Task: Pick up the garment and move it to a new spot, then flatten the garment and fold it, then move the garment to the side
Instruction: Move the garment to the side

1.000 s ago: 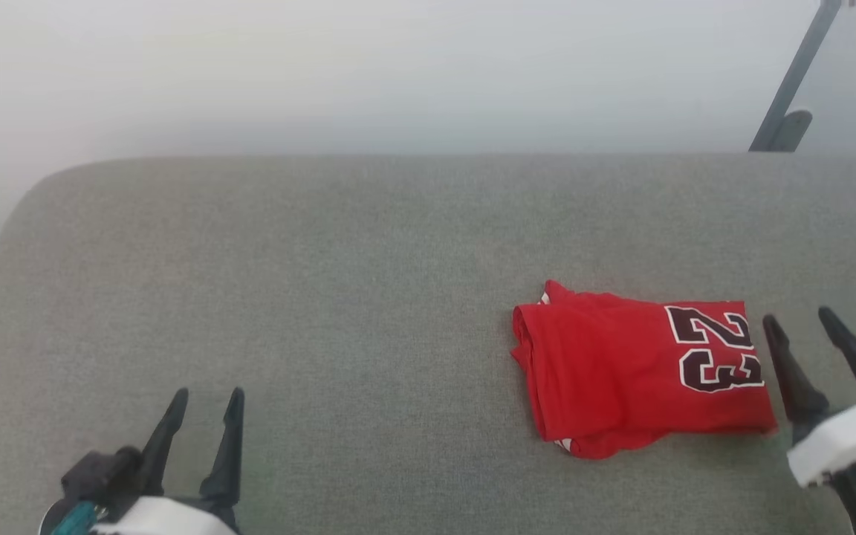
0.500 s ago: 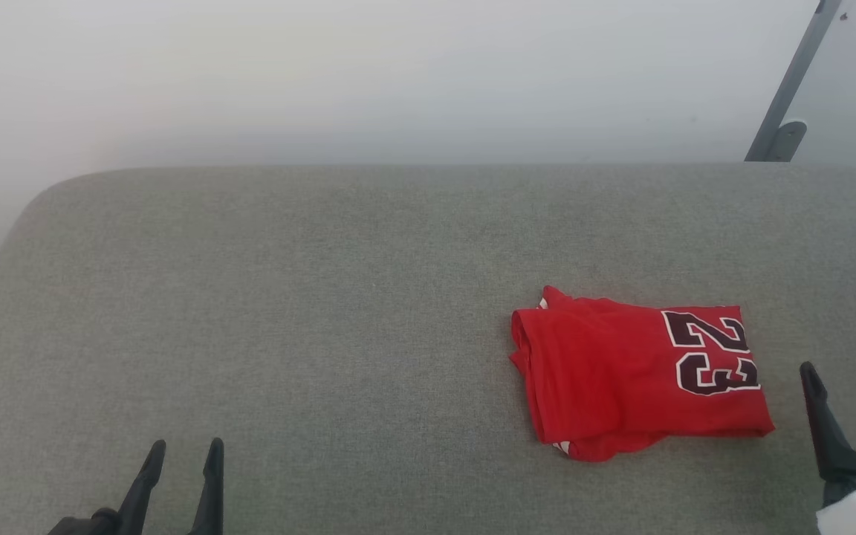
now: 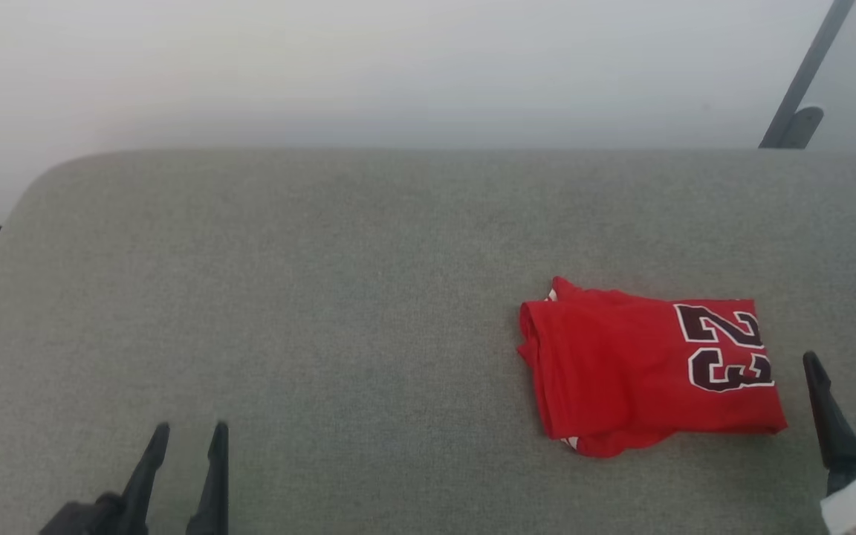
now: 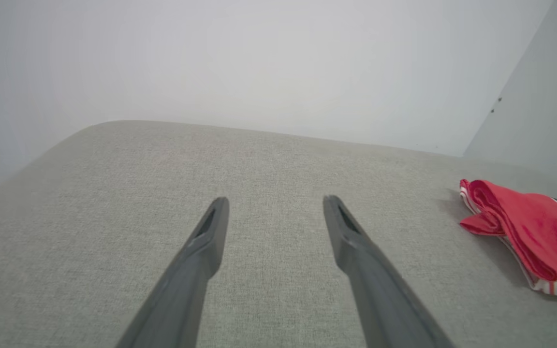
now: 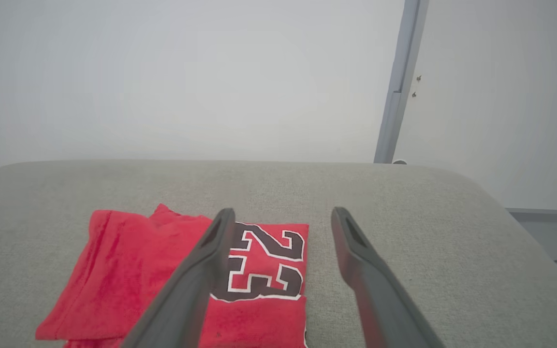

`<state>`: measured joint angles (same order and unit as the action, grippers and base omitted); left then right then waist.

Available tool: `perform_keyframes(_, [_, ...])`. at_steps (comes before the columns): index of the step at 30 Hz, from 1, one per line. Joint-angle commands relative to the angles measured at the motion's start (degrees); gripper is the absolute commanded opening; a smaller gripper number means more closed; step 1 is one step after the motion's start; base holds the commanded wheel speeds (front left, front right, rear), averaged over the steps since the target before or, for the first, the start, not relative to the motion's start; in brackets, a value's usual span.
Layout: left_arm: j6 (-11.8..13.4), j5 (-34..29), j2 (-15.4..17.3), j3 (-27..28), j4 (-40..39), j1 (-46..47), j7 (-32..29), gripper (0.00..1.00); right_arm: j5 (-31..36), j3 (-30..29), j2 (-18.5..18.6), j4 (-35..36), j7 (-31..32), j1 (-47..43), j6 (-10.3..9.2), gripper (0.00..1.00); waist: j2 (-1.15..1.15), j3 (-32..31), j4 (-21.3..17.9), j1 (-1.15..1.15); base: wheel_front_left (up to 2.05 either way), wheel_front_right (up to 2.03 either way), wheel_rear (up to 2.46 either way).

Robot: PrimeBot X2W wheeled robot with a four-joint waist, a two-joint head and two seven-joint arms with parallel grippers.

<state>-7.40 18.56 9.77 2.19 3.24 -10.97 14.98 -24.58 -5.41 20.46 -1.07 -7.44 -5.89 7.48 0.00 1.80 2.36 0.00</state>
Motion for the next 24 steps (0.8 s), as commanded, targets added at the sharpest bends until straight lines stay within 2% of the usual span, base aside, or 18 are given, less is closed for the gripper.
perform_keyframes(1, [-0.1,0.0,-0.1,-0.2,-0.2,1.7,0.3,1.0,-0.5,0.0,0.7,-0.2,1.4,1.5,0.02,1.0,0.0,1.0,0.3,0.0,0.0,0.0,0.0])
perform_keyframes(5, [-0.1,0.4,0.0,-1.1,-0.7,4.6,0.3,1.0,-2.4,0.6,3.6,-1.4,8.6,5.6,0.02,1.0,0.0,4.7,0.5,0.0,0.0,0.0,0.0])
perform_keyframes(9, [-0.1,0.9,0.8,-3.0,-0.2,9.1,0.3,1.0,-3.7,3.7,8.8,-2.3,19.3,10.9,0.02,1.0,0.0,9.7,0.9,0.0,0.0,0.0,0.0])
perform_keyframes(15, [-0.1,1.1,1.6,-6.0,1.0,15.8,0.3,1.0,-8.1,8.5,14.0,-3.6,36.4,17.6,0.03,1.0,0.0,15.5,1.8,0.0,0.0,0.0,0.0])
perform_keyframes(19, [-0.1,1.5,1.7,-7.4,1.4,19.2,0.3,1.0,-10.8,9.8,14.7,-3.9,44.5,19.9,0.02,1.0,0.0,18.7,2.6,0.0,0.0,0.0,0.0])
perform_keyframes(22, [-0.1,1.5,2.1,-8.2,1.5,21.4,0.3,1.0,-11.3,10.1,13.7,-4.5,49.4,20.1,0.02,1.0,0.0,21.0,2.9,0.0,0.0,0.0,0.0])
perform_keyframes(24, [-0.1,1.6,2.3,-8.4,1.5,22.1,0.3,1.0,-11.5,10.5,13.4,-4.4,50.8,19.8,0.03,1.0,0.0,21.9,3.0,0.0,0.0,0.0,0.0])
